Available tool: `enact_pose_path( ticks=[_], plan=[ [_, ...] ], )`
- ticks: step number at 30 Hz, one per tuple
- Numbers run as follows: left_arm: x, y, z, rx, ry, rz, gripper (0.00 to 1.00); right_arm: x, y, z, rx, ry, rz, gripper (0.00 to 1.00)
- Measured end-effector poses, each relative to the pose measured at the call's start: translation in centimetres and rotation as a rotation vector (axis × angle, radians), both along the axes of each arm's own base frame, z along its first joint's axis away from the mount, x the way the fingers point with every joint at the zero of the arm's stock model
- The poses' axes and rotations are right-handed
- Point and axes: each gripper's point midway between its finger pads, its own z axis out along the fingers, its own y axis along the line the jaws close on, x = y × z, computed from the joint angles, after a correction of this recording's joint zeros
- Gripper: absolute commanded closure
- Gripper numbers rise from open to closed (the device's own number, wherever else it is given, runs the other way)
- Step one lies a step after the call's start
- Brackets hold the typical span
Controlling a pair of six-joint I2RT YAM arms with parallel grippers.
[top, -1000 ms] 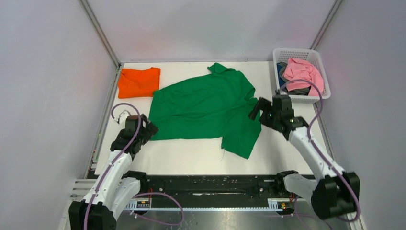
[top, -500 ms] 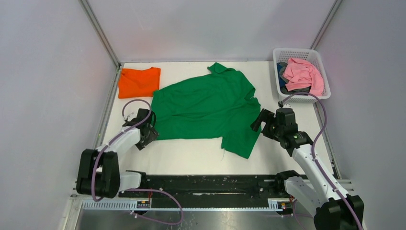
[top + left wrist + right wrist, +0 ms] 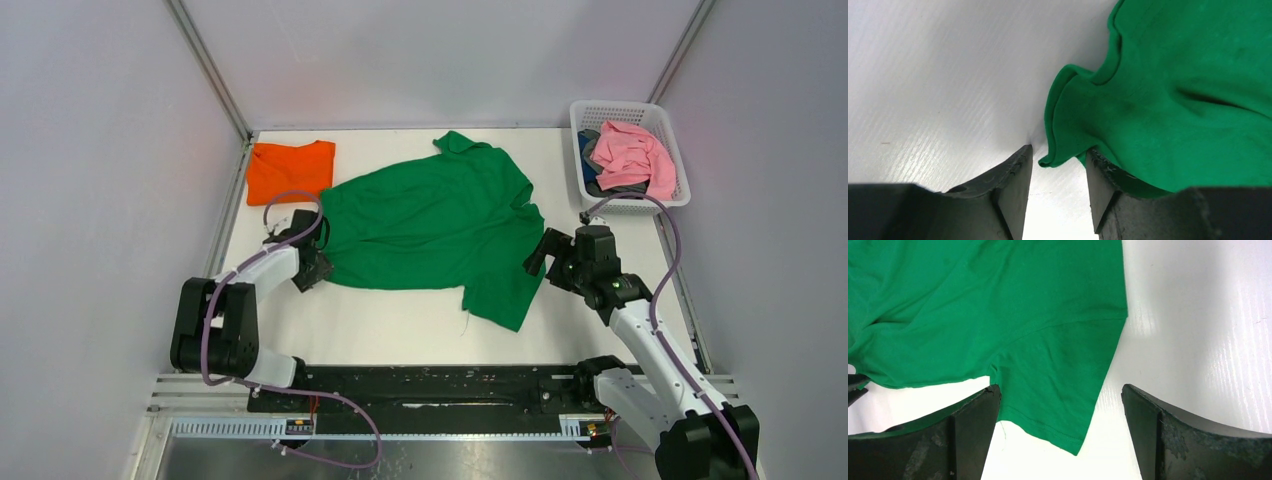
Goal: Fold and stack the t-shirts
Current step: Flatten out the tshirt
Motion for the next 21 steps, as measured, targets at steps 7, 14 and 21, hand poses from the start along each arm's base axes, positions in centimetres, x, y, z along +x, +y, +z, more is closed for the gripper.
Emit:
enact_pose_path(
  ticks=[7,14,21],
  plan=[
    [1.9,-0.3,0.0,0.001,-0.005,-0.015,0.91,0.0,-0.2,-0.2,-0.014,0.003,0.002,0.0],
    [3.2,-0.6,0.1,-0.005,-0.026,-0.052,1.0,0.1,-0.7,-0.3,-0.042,0.002,-0.009,0.01],
    [1.9,-0.9,3.0,-0.016,-0.151,-0.066,1.0,-0.8,-1.3,-1.4,-0.076,0.06,-0.02,0.03]
  ],
)
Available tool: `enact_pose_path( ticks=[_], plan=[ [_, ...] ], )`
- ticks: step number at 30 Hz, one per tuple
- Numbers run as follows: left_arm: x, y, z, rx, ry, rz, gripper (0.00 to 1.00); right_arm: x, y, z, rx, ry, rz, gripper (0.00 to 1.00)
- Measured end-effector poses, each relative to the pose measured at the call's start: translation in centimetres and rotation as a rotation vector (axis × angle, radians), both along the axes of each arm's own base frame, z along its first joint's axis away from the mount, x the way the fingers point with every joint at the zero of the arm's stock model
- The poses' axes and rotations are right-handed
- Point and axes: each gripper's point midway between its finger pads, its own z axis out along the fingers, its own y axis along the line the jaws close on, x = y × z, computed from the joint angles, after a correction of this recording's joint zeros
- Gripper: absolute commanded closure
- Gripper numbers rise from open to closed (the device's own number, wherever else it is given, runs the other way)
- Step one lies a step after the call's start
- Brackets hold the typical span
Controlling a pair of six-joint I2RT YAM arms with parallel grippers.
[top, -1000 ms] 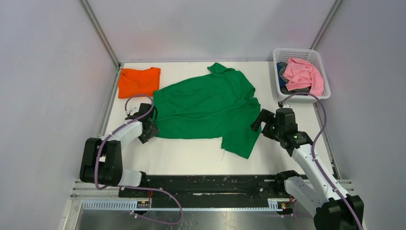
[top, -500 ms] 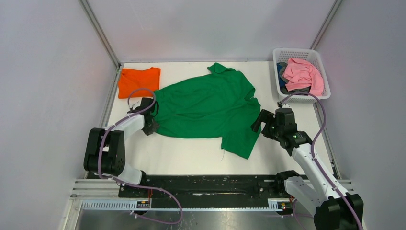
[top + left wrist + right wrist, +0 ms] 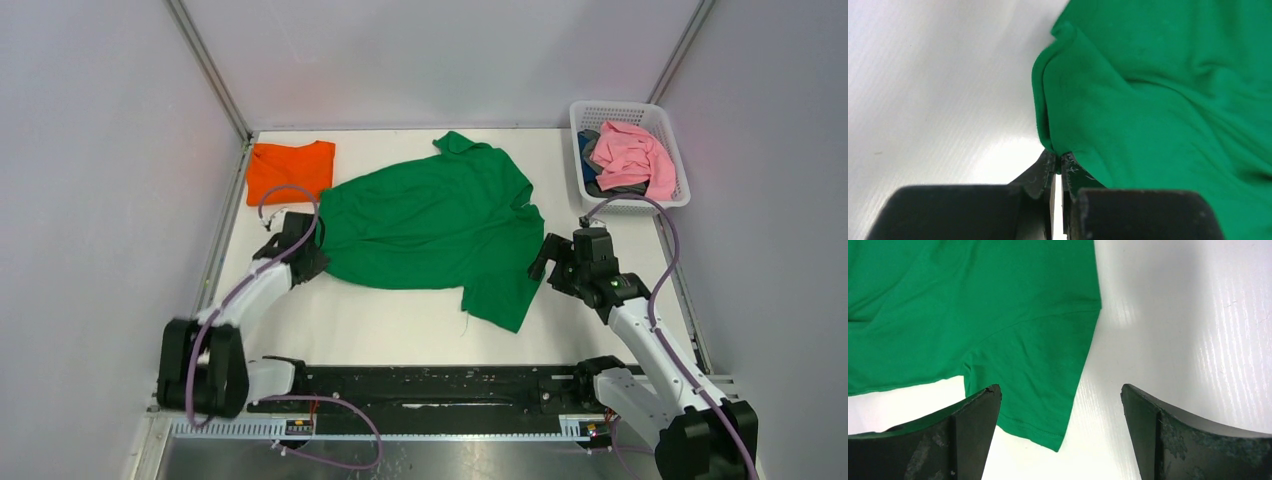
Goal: Fold and stack the t-shirts
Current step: Flatten out the tshirt
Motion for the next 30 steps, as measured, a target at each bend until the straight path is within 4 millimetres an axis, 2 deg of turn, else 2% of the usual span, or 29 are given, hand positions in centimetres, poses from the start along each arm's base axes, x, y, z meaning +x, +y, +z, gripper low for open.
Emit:
enact_pose_path(
  ticks=[4,7,12,18,20,27,28,30],
  plan=[
    [-0.9,-1.3,3.9,-0.05,-0.185,-0.033,1.0,-0.3,0.8,-0.2,0.014,0.014,0.011,0.05],
    [-2.4,-2.7,5.6,-0.101,-0.282,-0.068,1.0,-1.2,2.8,-0.9,0.002,0.045,0.077,0.08],
    [-4.0,-2.7,5.8,-0.127,-0.304,-0.056,1.0,-3.7,6.4,-3.3,-0.05,0.143,0.204,0.16],
    [-4.3,-2.9,5.7,-0.144,-0.305,-0.06,1.0,-6.7,8.6,-7.1,-0.146,0.286,0.307,0.26],
    [-4.5,-3.0,5.2,-0.146,-0.29,-0.062,1.0,-7.5,8.8,-8.0,-0.196,0.329,0.326,0.27],
    [-4.7,-3.0,4.6,-0.145,-0.272,-0.061,1.0,-7.4,8.2,-8.4,-0.276,0.348,0.278,0.27],
    [-4.7,-2.9,4.6,-0.144,-0.272,-0.061,1.0,-7.4,8.2,-8.4,-0.28,0.349,0.273,0.3],
    [-4.7,-2.9,4.6,-0.144,-0.275,-0.061,1.0,-7.3,8.2,-8.5,-0.289,0.36,0.269,0.42]
  ],
)
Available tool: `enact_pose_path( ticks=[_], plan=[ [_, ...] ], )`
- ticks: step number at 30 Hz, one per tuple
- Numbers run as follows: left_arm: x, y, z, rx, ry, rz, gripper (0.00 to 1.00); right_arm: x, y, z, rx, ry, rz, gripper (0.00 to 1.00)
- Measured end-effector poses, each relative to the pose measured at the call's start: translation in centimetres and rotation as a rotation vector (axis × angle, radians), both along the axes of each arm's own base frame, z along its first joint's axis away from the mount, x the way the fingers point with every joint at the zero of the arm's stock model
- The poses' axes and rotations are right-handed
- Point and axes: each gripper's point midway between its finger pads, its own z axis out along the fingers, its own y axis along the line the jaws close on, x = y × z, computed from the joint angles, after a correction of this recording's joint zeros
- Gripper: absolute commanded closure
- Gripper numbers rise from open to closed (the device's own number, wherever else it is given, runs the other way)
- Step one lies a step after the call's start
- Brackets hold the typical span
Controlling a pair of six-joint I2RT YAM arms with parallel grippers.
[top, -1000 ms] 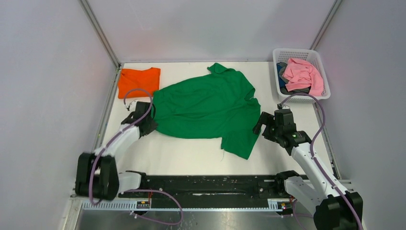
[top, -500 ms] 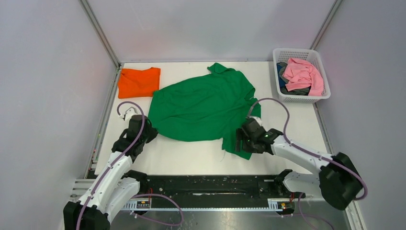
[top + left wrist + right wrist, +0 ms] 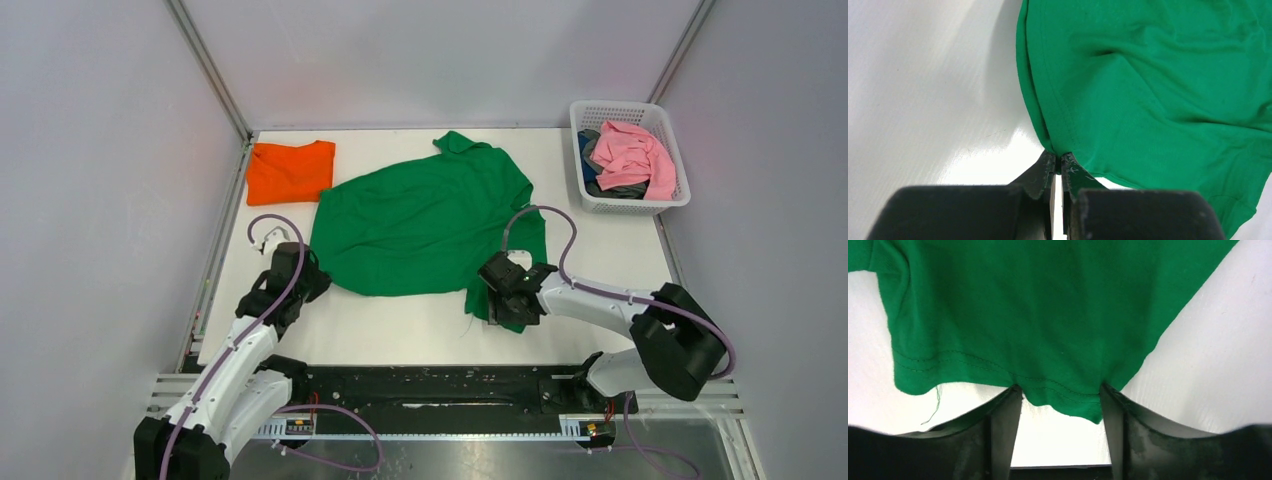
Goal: Fold and stack the t-shirts
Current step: Flatten out the tshirt
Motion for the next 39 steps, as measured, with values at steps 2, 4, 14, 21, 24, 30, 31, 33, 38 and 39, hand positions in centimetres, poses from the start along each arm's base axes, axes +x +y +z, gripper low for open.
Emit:
enact_pose_path(
  ticks=[2,4,14,21,24,30,31,33,38,39],
  plan=[
    [0.0,0.0,0.1,0.0,-0.005,0.0,1.0,0.2,-0.2,-0.2,-0.031,0.009,-0.001,0.59],
    [0.1,0.0,0.2,0.0,-0.008,0.0,1.0,0.6,0.0,-0.2,-0.044,0.012,0.006,0.76],
    [1.2,-0.2,4.8,-0.001,-0.134,-0.029,1.0,3.5,-1.0,3.3,-0.095,-0.157,-0.023,1.0],
    [1.5,-0.7,16.9,-0.054,-0.427,-0.062,1.0,7.4,-1.5,21.9,0.161,-0.674,-0.075,1.0],
    [0.2,-0.4,23.4,-0.072,-0.576,-0.069,1.0,7.0,-2.6,30.2,0.28,-0.864,-0.077,1.0],
    [-4.9,0.8,35.0,-0.113,-0.843,-0.072,1.0,4.2,-5.4,42.7,0.421,-1.109,-0.029,1.0],
    [-6.1,1.1,36.9,-0.121,-0.891,-0.074,1.0,3.5,-5.9,44.7,0.446,-1.145,-0.014,1.0],
    [-8.7,1.5,40.8,-0.138,-0.991,-0.087,1.0,1.8,-6.6,48.3,0.496,-1.2,0.034,1.0],
    [-15.0,1.3,48.2,-0.176,-1.203,-0.185,1.0,-3.6,-8.3,57.4,0.643,-1.342,0.203,1.0],
    [-15.9,1.1,49.1,-0.178,-1.23,-0.205,1.0,-4.7,-8.7,59.5,0.674,-1.381,0.232,1.0]
  ],
)
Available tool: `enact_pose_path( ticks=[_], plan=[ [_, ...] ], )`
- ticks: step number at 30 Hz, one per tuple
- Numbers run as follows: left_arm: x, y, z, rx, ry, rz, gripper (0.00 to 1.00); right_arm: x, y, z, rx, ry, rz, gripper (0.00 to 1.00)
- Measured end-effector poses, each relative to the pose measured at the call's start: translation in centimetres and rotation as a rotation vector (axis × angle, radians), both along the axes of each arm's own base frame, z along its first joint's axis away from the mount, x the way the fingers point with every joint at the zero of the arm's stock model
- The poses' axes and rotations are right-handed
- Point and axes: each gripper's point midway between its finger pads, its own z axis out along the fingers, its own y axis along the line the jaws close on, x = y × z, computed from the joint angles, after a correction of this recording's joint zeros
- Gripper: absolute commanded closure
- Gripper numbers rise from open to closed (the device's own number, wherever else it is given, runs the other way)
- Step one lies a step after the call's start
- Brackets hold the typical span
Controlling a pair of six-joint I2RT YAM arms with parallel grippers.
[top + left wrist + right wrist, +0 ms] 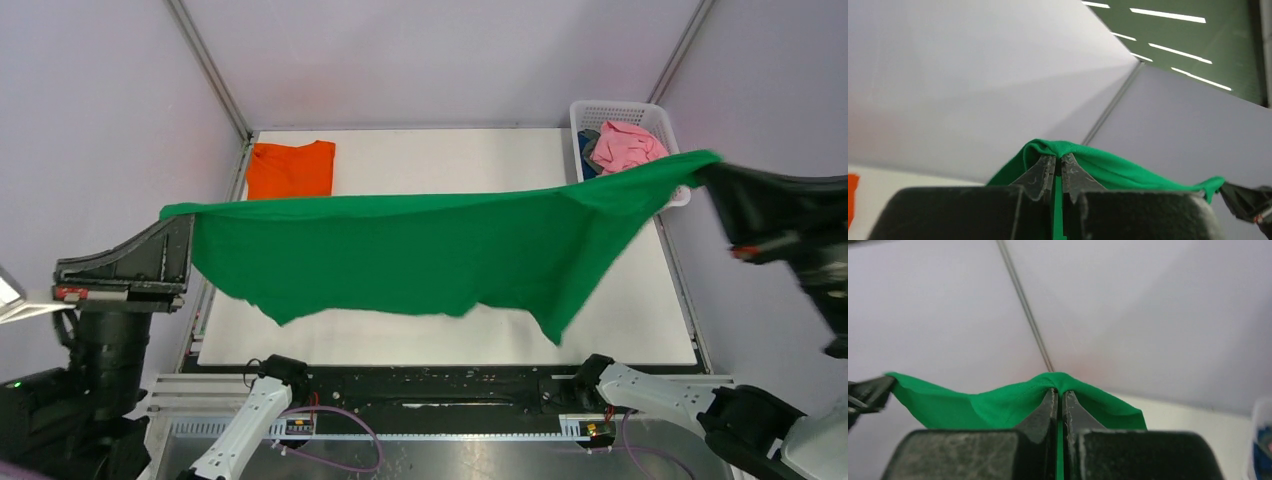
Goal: Fold and stack the t-shirts
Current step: Flatten out the tshirt
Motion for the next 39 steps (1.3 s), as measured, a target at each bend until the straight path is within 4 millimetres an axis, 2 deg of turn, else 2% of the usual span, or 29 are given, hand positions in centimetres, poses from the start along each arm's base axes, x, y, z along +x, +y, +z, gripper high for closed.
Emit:
enact_pose_path(
  ticks=[1,3,6,9,11,14,17,21,22,24,27,32,34,37,39],
  plan=[
    [-0.9,-0.2,0.9,0.006,-0.029,-0.02,1.0,-1.1,-0.6,2.0,0.017,-0.048,0.019,1.0],
    [-1.8,-0.6,1.8,0.019,-0.06,-0.05,1.0,-2.7,-1.6,4.3,0.037,-0.115,0.036,1.0],
    [-2.3,-1.0,2.2,0.034,-0.074,-0.072,1.0,-3.3,-2.5,4.7,0.019,-0.148,0.025,1.0],
    [-1.7,-1.2,1.8,0.043,-0.06,-0.069,1.0,-1.5,-2.1,2.5,-0.053,-0.107,-0.034,1.0],
    [-0.5,-1.4,0.9,0.05,-0.033,-0.063,1.0,0.9,-1.4,-0.1,-0.131,-0.052,-0.1,1.0],
    [3.3,-1.8,-1.9,0.06,0.05,-0.039,1.0,5.0,-0.3,-4.4,-0.247,0.022,-0.221,1.0],
    [9.5,-1.9,-7.6,0.073,0.215,0.027,1.0,9.3,0.2,-10.0,-0.391,0.103,-0.384,1.0],
    [19.0,-1.7,-18.5,0.13,0.534,0.159,1.0,14.1,1.1,-16.1,-0.549,0.183,-0.567,1.0],
    [20.9,-1.5,-21.2,0.15,0.607,0.194,1.0,14.9,1.2,-17.0,-0.563,0.199,-0.591,1.0],
    [24.3,-1.2,-26.3,0.192,0.734,0.253,1.0,17.4,1.7,-19.9,-0.595,0.256,-0.645,1.0],
    [27.9,-0.6,-33.1,0.255,0.89,0.318,1.0,21.5,1.7,-25.5,-0.617,0.378,-0.694,1.0],
    [33.6,0.2,-42.1,0.326,1.086,0.375,1.0,28.3,2.9,-35.5,-0.66,0.575,-0.691,0.99],
    [35.9,0.4,-45.0,0.343,1.154,0.383,1.0,30.4,3.5,-38.8,-0.695,0.638,-0.675,0.98],
    [39.5,0.5,-48.1,0.347,1.217,0.374,1.0,34.5,5.3,-43.0,-0.722,0.705,-0.638,0.97],
    [41.9,0.5,-49.3,0.339,1.232,0.364,1.0,36.6,6.0,-44.8,-0.724,0.734,-0.626,0.97]
  ],
)
